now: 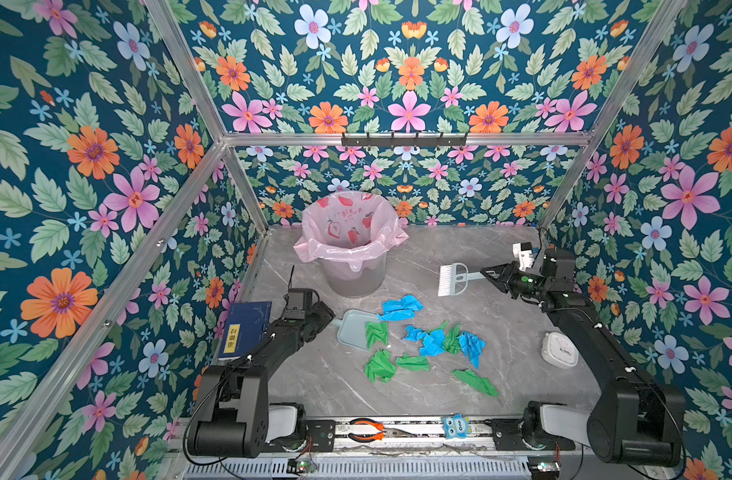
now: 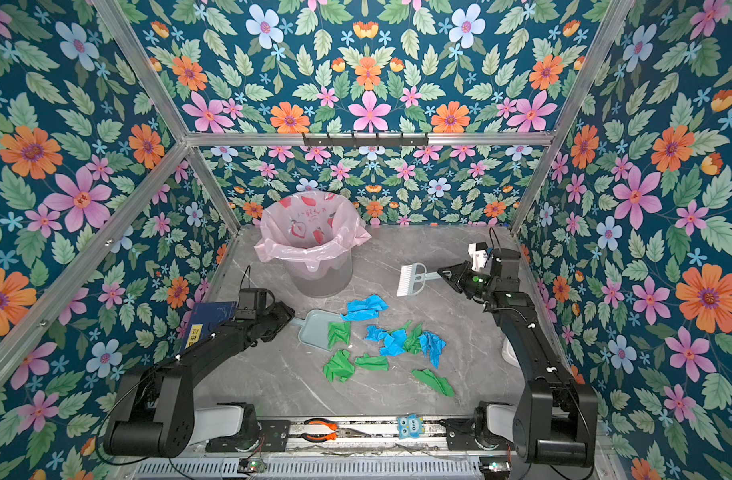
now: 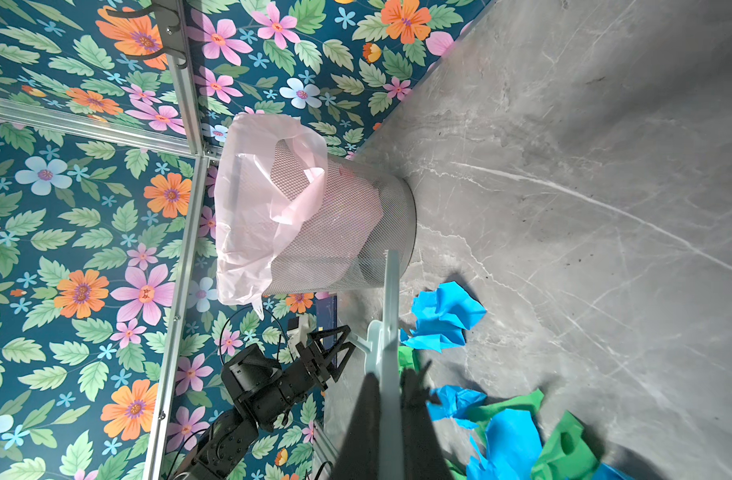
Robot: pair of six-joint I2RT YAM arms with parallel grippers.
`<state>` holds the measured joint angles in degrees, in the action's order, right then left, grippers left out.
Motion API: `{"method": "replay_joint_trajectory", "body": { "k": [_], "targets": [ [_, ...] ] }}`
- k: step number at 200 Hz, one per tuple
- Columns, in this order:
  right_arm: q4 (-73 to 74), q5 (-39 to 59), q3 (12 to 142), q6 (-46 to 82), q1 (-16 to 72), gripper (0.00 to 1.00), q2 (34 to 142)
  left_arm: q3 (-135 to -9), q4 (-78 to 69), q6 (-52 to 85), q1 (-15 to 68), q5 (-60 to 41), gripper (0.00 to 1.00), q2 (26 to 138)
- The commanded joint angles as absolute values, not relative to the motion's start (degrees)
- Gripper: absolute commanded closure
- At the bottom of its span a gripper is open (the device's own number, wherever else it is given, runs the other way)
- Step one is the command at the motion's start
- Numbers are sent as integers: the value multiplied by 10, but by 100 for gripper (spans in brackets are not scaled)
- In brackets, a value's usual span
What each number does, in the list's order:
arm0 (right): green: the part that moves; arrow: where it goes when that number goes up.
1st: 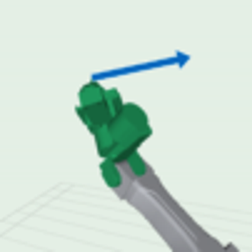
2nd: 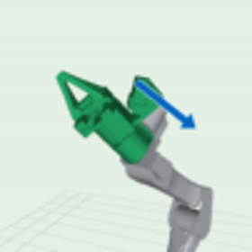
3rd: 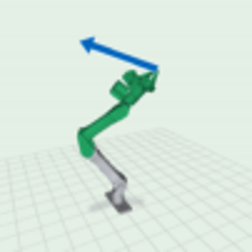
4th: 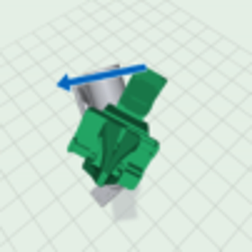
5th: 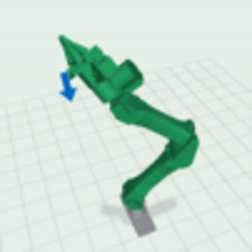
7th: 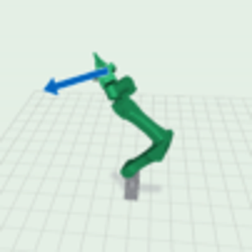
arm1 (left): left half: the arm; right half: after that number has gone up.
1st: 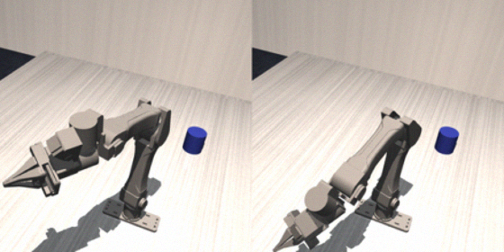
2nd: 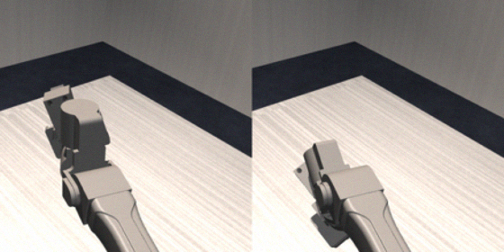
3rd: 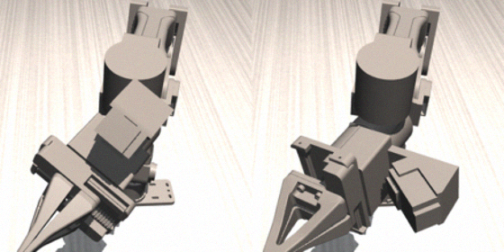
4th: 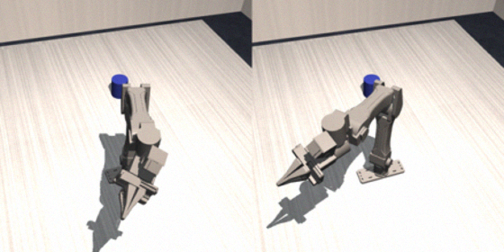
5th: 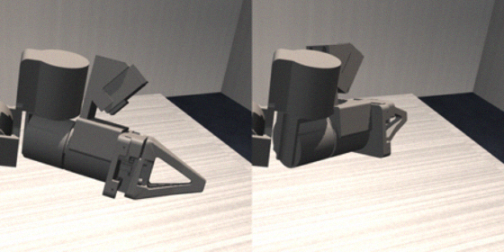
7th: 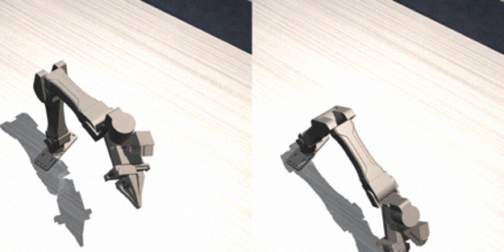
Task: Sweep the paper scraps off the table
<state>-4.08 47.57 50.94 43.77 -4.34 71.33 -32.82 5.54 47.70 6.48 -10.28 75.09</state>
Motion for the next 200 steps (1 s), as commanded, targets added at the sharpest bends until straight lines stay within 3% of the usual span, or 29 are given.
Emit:
{"method": "replay_joint_trajectory", "body": {
  "k": [1, 64, 200],
  "targets": [
    [-44, 471, 511, 430, -43, 100, 712, -336, 67, 452, 64, -92, 31, 766],
    [-50, 466, 507, 423, -43, 100, 705, -357, 55, 447, 64, -124, 47, 809],
    [-44, 465, 498, 422, -43, 100, 707, -351, 36, 476, 65, -127, 64, 809]
  ]
}}
